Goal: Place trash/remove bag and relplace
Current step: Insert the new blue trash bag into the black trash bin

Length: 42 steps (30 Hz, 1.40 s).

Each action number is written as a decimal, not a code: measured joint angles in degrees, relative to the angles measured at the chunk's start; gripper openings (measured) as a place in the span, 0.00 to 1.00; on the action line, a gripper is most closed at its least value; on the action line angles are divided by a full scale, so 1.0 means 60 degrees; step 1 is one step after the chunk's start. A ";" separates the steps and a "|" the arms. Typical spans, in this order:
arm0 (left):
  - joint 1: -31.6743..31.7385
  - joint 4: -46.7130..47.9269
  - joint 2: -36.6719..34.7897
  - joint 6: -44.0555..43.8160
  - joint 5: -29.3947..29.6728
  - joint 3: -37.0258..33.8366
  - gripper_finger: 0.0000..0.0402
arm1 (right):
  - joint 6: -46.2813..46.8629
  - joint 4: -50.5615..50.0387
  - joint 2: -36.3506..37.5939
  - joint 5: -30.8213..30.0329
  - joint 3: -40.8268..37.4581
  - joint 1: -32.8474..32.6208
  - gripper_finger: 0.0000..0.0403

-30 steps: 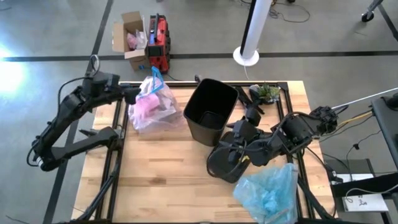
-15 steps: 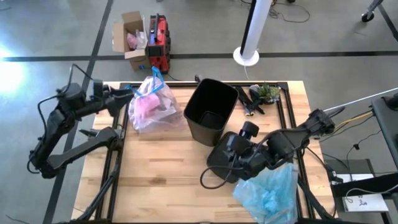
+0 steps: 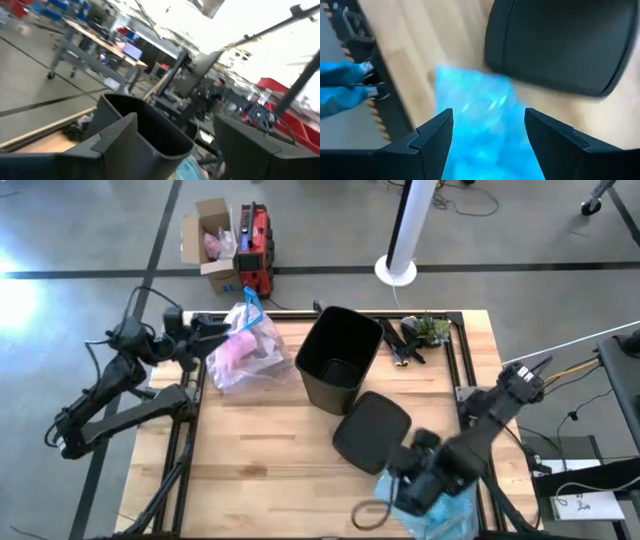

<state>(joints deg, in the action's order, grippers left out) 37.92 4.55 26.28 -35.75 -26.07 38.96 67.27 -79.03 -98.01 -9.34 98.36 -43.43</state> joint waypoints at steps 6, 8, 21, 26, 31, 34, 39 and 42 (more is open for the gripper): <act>-0.1037 -0.1680 0.0548 0.0193 0.0688 -0.1033 0.62 | 0.2538 0.0853 -0.0272 0.0061 -0.0568 -0.1121 0.62; -0.1320 -0.2238 0.0685 0.0255 0.0765 -0.1305 0.62 | 0.2877 0.1248 -0.0471 0.0061 -0.0693 -0.1291 0.64; -0.3585 -0.2397 0.1294 0.1244 0.2066 -0.0916 0.59 | 0.4275 0.1849 -0.2546 -0.1221 -0.0763 -0.0921 0.69; -0.4533 -0.2378 0.1397 0.1450 0.2778 -0.0730 0.59 | 0.4251 0.2593 -0.3259 -0.1187 -0.0723 -0.0551 0.61; -0.5130 -0.2192 0.1443 0.1761 0.3020 -0.0533 0.58 | 0.4357 0.2649 -0.3397 -0.1233 -0.0723 -0.0201 0.42; -0.5225 -0.1935 0.1428 0.2299 0.3026 -0.0465 0.59 | 0.4233 0.2440 -0.3177 -0.1695 -0.0723 -0.0018 0.23; -0.5230 -0.1591 0.1477 0.2587 0.3440 -0.0452 0.57 | 0.3296 0.2085 -0.2243 -0.2789 -0.0723 0.0290 0.03; -0.5230 -0.1614 0.1568 0.2547 0.3527 -0.0479 0.56 | 0.2680 0.2065 -0.1447 -0.3639 -0.0723 0.0482 0.04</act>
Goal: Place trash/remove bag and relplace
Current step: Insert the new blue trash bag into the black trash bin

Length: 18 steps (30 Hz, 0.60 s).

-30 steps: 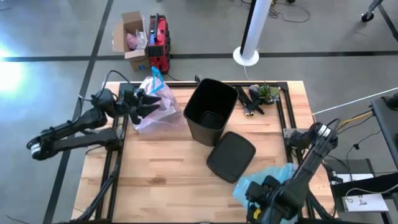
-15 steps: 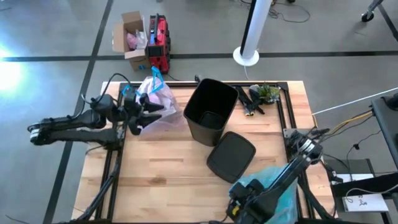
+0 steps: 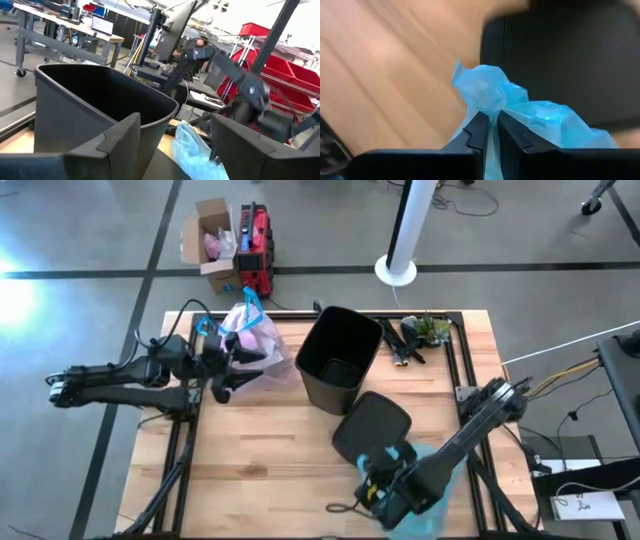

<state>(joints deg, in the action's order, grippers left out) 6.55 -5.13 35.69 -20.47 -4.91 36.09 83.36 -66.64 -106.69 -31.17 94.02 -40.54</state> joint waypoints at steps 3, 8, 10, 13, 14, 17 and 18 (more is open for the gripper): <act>-0.0009 -0.0312 0.0160 -0.0225 0.0073 -0.0003 0.55 | -0.0730 0.0027 0.0948 -0.1361 0.0118 0.0110 0.01; -0.0201 -0.2189 0.0617 -0.0986 0.0078 -0.0009 0.56 | -0.2815 0.0590 0.2341 -0.3456 0.0680 0.0339 0.00; -0.0291 -0.3333 0.0897 -0.1160 0.0081 -0.0009 0.58 | -0.4257 0.1233 0.2840 -0.4063 0.1002 0.0448 0.00; -0.0382 -0.4826 0.1392 -0.1593 0.0213 0.0075 0.60 | -0.7159 0.2842 0.3483 -0.4700 0.1425 0.0645 0.00; -0.0382 -0.5017 0.1583 -0.1724 0.0265 0.0235 0.61 | -0.8336 0.3535 0.3655 -0.4849 0.1545 0.0720 0.00; -0.0393 -0.4838 0.2153 -0.1705 0.0318 0.0938 0.63 | -1.2568 0.6620 0.4063 -0.4706 0.1783 0.0934 0.00; -0.0398 -0.4622 0.2354 -0.1620 0.0311 0.1220 0.63 | -1.4155 0.7984 0.4156 -0.4270 0.1829 0.1007 0.00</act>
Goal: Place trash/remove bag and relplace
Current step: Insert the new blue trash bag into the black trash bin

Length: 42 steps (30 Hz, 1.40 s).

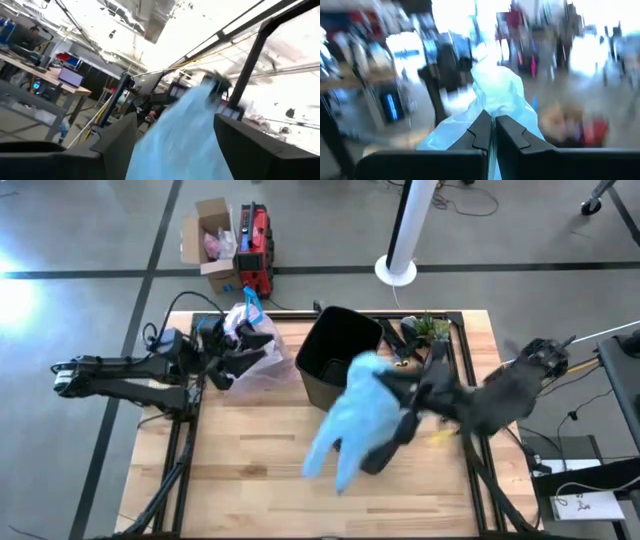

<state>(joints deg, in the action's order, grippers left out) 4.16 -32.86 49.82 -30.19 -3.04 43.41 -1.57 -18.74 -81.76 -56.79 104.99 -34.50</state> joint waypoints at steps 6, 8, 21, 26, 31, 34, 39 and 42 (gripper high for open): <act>0.0001 0.1940 0.1210 0.0872 -0.0128 0.2119 0.65 | -0.5412 0.4975 0.0413 0.7366 0.0116 0.0240 0.01; -0.0014 0.2224 0.1677 0.1177 -0.0132 0.2939 0.66 | -0.5650 0.4791 0.0654 0.8120 0.0359 0.0307 0.01; -0.0331 0.3748 0.4547 0.2738 -0.0060 0.6939 0.64 | -0.9058 0.4195 0.2036 -0.4071 0.0366 0.1473 0.01; -0.0658 0.3876 0.5556 0.3230 0.0571 0.7692 0.64 | -0.9424 0.4110 0.2216 -0.4031 0.0271 0.1493 0.01; -0.1306 0.4475 0.6288 0.4662 0.1832 0.8695 0.65 | -0.9647 0.4174 0.2474 -0.3909 0.0313 0.1508 0.01; -0.1768 0.5269 0.6529 0.5858 0.2975 0.9451 0.65 | -0.9170 0.4171 0.2652 -0.3613 0.0309 0.1508 0.01; -0.2461 0.6102 0.6940 0.7384 0.4281 1.0462 0.66 | -0.9087 0.4174 0.2957 -0.3531 0.0309 0.1662 0.01; -0.2790 0.6060 0.7266 0.8059 0.4665 1.0905 0.67 | -0.8973 0.4204 0.2966 -0.3402 0.0309 0.2238 0.01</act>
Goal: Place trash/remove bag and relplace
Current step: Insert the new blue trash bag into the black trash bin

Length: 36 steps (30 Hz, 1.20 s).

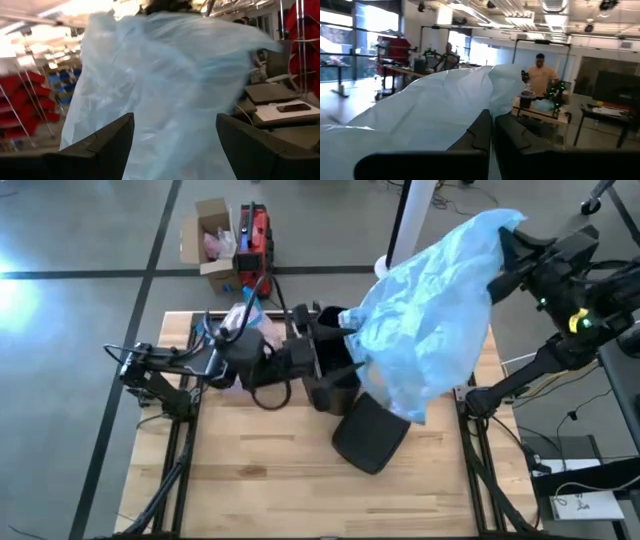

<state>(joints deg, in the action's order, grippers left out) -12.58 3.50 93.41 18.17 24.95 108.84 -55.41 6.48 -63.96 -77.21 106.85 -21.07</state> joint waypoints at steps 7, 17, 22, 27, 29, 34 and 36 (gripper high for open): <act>-0.0102 -0.0368 0.1562 0.2600 0.0327 0.1513 0.65 | 0.0957 0.0007 -0.0493 0.1151 0.0004 0.1272 0.01; -0.0095 -0.0236 0.2863 0.4156 0.2192 0.3063 0.68 | 0.1146 0.0054 -0.1303 0.1378 0.0109 0.1827 0.01; -0.0193 0.0871 0.2667 0.4089 0.2184 0.2900 0.69 | 0.1142 0.0088 -0.1342 0.1377 0.0106 0.2064 0.01; -0.0280 0.1677 0.2513 0.2853 0.1613 0.2859 0.68 | 0.1014 0.0325 -0.1014 0.1376 0.0110 0.2564 0.01; -0.0280 0.1637 0.2509 0.2538 0.1412 0.2858 0.68 | 0.1069 0.0327 -0.0942 0.1402 0.0113 0.2766 0.01; -0.0015 0.0975 0.2625 0.2822 0.1609 0.2841 0.69 | 0.1307 0.0294 -0.0897 0.1637 0.0111 0.2817 0.01; 0.0095 0.0483 0.2709 0.2855 0.1619 0.2840 0.69 | 0.1264 0.0248 -0.0912 0.1675 0.0109 0.2814 0.01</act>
<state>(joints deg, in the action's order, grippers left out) -12.01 6.39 109.67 35.29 34.66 125.88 -47.82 7.97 -69.44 -67.16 107.50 -4.19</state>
